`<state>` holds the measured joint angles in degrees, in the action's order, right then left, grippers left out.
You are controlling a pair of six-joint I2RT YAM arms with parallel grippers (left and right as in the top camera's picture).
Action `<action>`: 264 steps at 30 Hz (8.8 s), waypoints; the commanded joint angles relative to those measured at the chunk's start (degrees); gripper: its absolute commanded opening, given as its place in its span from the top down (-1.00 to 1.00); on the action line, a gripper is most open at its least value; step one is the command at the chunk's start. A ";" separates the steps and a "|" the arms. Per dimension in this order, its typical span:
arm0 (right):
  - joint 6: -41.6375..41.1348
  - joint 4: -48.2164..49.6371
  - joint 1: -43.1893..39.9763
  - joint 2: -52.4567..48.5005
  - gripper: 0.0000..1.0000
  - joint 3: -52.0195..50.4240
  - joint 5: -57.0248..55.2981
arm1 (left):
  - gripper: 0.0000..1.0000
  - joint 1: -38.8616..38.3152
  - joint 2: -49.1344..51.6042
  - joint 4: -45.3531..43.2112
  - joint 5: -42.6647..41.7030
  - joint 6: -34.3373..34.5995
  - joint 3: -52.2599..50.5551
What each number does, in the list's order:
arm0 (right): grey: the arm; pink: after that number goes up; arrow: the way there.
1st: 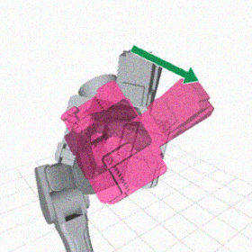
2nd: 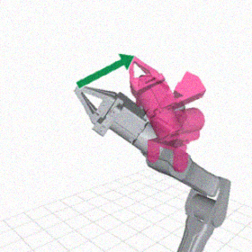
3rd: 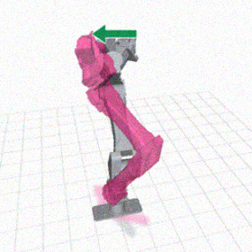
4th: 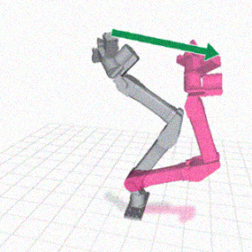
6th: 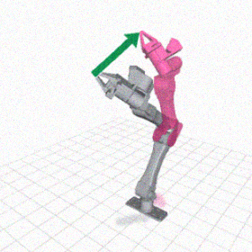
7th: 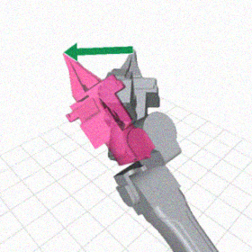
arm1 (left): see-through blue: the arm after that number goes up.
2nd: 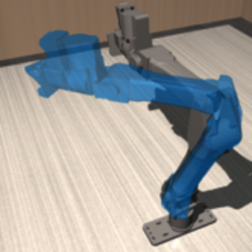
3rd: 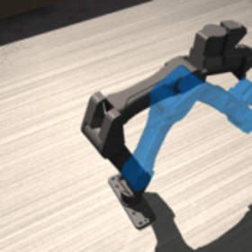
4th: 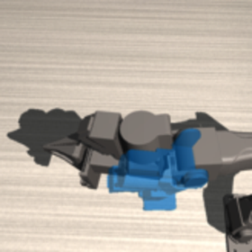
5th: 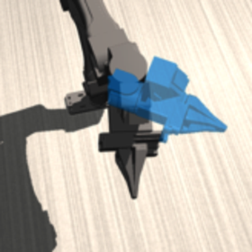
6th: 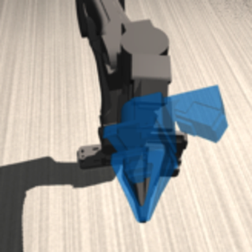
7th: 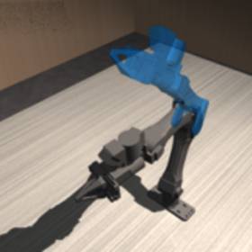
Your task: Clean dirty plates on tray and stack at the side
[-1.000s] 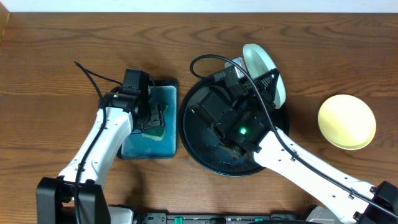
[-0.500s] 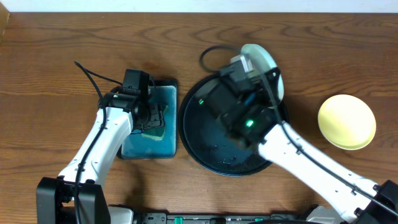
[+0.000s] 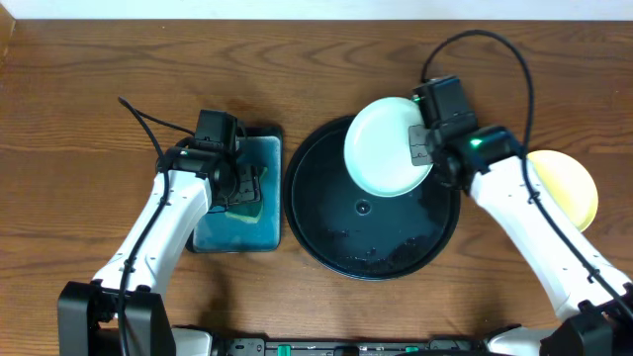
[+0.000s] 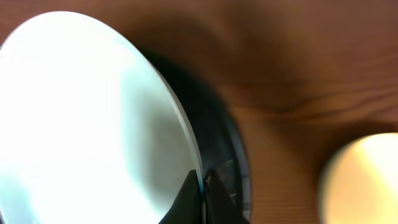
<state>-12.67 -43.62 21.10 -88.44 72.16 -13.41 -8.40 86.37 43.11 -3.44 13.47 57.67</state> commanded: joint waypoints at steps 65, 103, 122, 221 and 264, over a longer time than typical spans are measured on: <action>-4.17 10.25 -48.98 0.70 -0.69 -18.58 38.97 | -0.44 0.15 0.24 0.35 0.72 -0.11 -0.37; 5.03 -5.81 -14.43 43.56 -0.98 -21.24 14.71 | -0.45 -0.94 -48.35 9.11 -0.35 1.64 -9.38; 5.03 -11.93 -14.40 49.53 -0.99 -22.58 15.17 | -0.45 -0.94 -52.02 9.35 -0.35 1.62 -9.49; 11.04 39.34 -21.00 88.13 -0.99 -71.87 14.27 | -0.46 -0.94 -52.02 9.35 -0.35 1.62 -9.49; 11.04 39.34 -21.00 88.13 -0.99 -71.87 14.27 | -0.46 1.55 -59.12 7.45 0.44 1.57 -16.39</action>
<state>-2.33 -4.03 -0.40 -0.69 0.38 0.62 -8.45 30.06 52.42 -3.86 14.98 46.06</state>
